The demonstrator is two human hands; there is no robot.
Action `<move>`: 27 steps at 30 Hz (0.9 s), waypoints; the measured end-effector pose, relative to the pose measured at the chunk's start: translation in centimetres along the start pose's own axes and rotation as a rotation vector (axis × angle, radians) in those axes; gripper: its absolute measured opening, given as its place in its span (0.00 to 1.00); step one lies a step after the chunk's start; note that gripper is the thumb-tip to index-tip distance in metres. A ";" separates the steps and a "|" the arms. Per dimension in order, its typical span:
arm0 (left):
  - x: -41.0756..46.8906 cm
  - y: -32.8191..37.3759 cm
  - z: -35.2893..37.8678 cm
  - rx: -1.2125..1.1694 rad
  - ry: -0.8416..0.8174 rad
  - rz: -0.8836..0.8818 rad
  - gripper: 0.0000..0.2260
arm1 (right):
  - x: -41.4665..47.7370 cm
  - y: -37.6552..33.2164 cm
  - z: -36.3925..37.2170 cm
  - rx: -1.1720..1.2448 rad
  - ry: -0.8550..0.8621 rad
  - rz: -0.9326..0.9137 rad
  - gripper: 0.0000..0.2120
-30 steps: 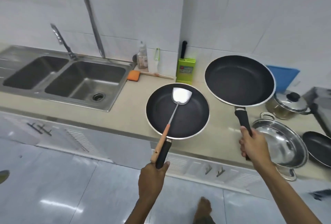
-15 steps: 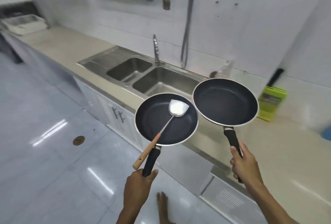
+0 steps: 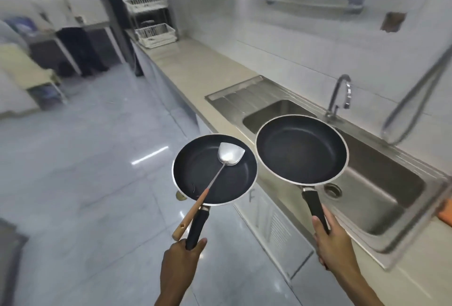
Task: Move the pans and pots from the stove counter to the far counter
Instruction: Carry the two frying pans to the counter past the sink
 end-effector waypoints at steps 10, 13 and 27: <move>20.6 9.1 -6.0 -0.087 0.041 -0.049 0.21 | 18.3 -7.4 15.5 0.002 -0.056 -0.071 0.21; 28.3 12.5 -7.5 -0.128 0.030 -0.021 0.22 | 23.8 -9.3 20.7 -0.002 -0.041 -0.080 0.20; 62.7 32.3 -14.5 -0.070 -0.030 0.071 0.20 | 49.8 -17.1 43.6 0.054 0.069 0.072 0.18</move>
Point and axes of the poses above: each hand's wrist, its own x-axis towards the middle knuckle, its own z-axis out of the palm, y = z × x, the point moved 3 cm from there along x, towards the middle knuckle, and after that the axes turned 14 degrees about -z, right-handed, at the moved point
